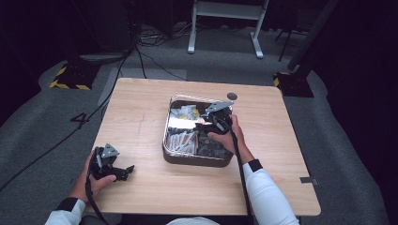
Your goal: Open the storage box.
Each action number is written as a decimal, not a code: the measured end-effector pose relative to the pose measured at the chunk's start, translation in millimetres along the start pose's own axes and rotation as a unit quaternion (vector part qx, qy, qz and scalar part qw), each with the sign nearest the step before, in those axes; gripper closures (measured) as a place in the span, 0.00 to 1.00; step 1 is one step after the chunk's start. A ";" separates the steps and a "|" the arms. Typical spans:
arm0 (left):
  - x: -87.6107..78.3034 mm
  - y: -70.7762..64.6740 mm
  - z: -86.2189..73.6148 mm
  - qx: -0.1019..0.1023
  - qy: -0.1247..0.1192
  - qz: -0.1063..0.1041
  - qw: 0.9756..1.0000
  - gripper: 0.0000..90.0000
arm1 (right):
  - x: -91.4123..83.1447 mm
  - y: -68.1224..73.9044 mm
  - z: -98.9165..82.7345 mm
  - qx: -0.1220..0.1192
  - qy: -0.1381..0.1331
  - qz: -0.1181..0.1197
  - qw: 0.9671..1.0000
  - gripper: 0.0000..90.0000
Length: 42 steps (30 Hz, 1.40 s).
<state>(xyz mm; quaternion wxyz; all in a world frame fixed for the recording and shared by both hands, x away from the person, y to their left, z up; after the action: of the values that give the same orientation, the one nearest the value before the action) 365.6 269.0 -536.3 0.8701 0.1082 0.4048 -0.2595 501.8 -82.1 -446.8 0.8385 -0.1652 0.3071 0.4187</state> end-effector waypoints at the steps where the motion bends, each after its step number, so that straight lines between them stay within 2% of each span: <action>1: 0.0 0.0 0.0 0.000 0.000 0.000 1.000 0.00 | -1.0 0.1 0.6 0.000 -0.001 0.002 1.000 0.66; 9: -0.1 0.0 -0.1 0.000 0.000 0.000 1.000 0.00 | -12.9 -0.3 6.9 -0.009 -0.012 0.004 1.000 0.66; 17: 0.0 0.3 0.0 0.001 0.001 0.000 1.000 0.00 | -26.0 -6.6 13.7 -0.004 -0.030 0.002 1.000 0.66; 25: 0.0 0.1 0.0 0.000 0.000 0.000 1.000 0.00 | -39.1 -10.4 16.4 -0.004 -0.024 -0.011 1.000 0.66; 33: 0.0 0.1 0.0 0.000 0.000 0.000 1.000 0.00 | -55.9 -18.7 11.5 -0.007 -0.018 -0.018 1.000 0.66; 42: -0.1 -0.1 -0.2 -0.002 0.001 0.000 1.000 0.00 | -75.4 -28.7 -5.9 -0.013 -0.011 -0.025 1.000 0.66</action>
<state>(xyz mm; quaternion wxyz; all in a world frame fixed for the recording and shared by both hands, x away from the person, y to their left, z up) 365.4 268.9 -536.4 0.8701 0.1070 0.4058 -0.2586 487.9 -147.6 -401.4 0.8499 -0.1791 0.2886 0.4029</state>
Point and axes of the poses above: each handheld gripper's, and its own axes: x roughly forward along the jaws, z roughly out of its top, y roughly to its left, the point moved 4 cm from there along x, roughly forward along the jaws, and after that the axes turned 1 degree about y, right-handed, at the moved point
